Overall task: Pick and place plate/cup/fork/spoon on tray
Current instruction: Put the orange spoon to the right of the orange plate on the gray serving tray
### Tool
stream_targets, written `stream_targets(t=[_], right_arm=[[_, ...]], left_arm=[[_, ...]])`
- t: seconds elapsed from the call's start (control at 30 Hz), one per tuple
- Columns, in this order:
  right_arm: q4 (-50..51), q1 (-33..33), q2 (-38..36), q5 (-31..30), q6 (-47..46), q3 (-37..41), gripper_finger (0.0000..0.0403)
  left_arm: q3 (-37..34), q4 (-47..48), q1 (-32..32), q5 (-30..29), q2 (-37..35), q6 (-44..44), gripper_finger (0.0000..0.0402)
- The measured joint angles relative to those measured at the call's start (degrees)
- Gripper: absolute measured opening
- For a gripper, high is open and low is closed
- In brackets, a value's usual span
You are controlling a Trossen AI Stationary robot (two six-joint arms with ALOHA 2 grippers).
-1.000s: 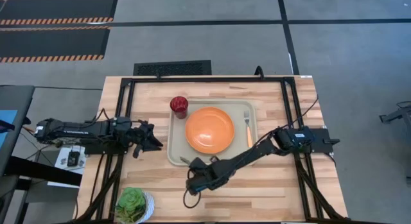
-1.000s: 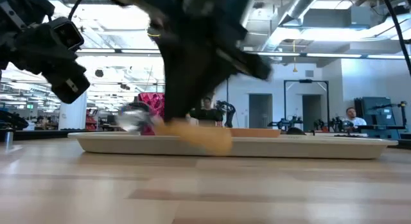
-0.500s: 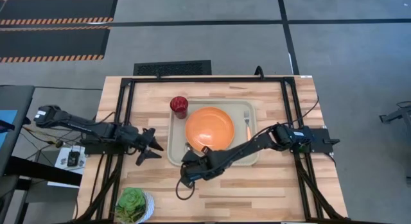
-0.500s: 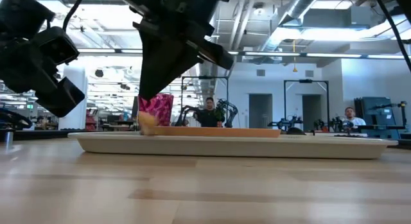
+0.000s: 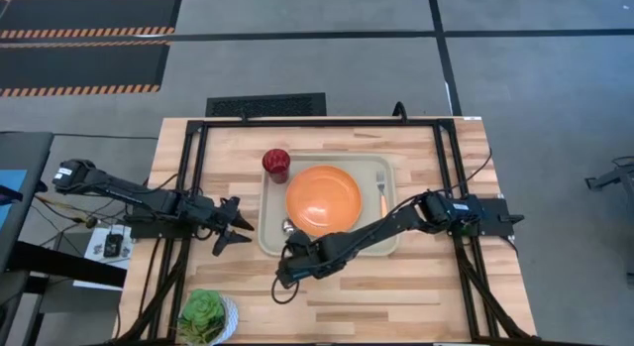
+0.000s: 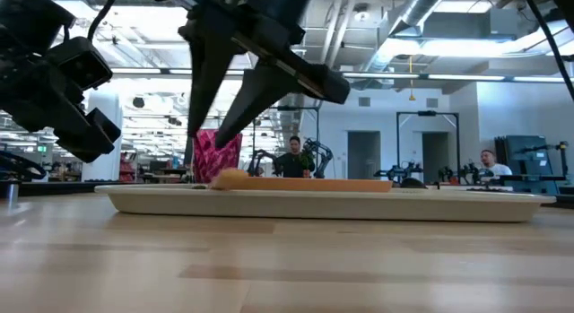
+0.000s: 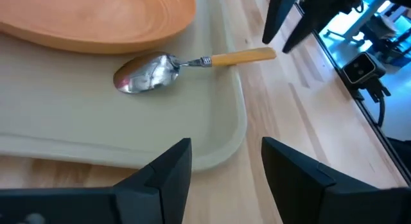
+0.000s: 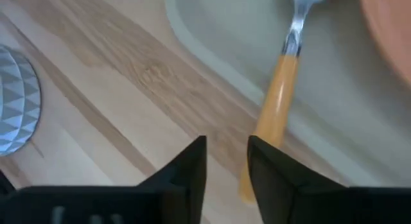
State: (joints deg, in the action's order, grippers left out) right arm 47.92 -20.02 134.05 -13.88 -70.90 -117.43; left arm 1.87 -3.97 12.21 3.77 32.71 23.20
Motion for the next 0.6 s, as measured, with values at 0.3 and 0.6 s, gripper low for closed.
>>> stream_targets(t=[0.3, 0.6], right_arm=[[4.16, -1.53, 0.21, 0.50, -7.20, 0.70, 0.0196], [6.03, -1.39, 0.21, -1.27, -8.29, 0.70, 0.0187]], left_arm=[[0.04, 0.62, 0.00, 0.46, 0.00, 0.54, 0.0176], [0.06, 0.62, 0.00, 0.22, 0.00, 0.02, 0.0176]])
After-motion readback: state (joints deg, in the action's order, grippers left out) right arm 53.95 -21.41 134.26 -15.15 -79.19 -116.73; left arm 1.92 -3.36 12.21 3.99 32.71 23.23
